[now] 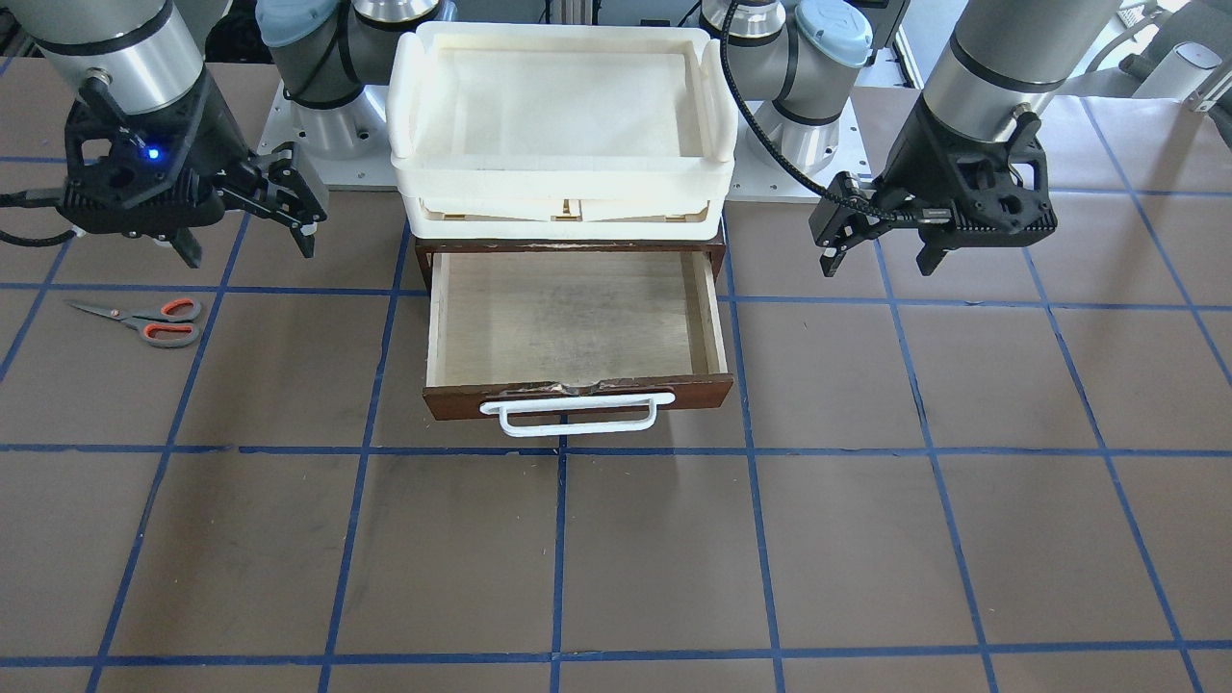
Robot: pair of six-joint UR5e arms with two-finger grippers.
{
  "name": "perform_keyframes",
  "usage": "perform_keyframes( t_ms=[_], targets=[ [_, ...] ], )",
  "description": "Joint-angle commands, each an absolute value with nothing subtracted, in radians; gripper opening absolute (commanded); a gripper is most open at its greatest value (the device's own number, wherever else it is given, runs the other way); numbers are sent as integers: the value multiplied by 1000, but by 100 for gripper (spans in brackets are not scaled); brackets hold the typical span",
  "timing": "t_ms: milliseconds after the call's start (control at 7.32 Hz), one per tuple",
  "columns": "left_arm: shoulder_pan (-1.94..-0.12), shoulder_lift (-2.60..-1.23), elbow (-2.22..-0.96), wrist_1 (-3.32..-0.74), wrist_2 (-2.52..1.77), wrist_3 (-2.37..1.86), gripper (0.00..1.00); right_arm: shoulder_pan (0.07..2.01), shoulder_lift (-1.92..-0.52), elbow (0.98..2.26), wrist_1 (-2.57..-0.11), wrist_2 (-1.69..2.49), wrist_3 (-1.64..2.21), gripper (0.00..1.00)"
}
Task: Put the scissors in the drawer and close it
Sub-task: 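Move the right gripper down toward the grey-and-orange scissors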
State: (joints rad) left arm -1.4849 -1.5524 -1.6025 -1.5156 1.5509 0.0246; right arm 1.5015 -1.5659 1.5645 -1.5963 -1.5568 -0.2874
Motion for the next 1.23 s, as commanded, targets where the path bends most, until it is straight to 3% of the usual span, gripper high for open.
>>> perform_keyframes(
  t_ms=[0,410,820,1093],
  targets=[
    [-1485,-1552,-1603,-1516,1551,26,100,1360,-1560,1609,-1600,-1552,-685,100],
    [-1483,-1552,-1601,-1514,1552,25,100,1107,-1557,1734,-1615,-1565,-1276,96],
    [-1483,-1554,-1601,-1514,1552,25,100,881,-1528,2013,-2022,-1569,-1873,100],
    [-1483,-1554,-1601,-1513,1552,26,100,786,-1470,2124,-2175,-1556,-2114,100]
  ],
)
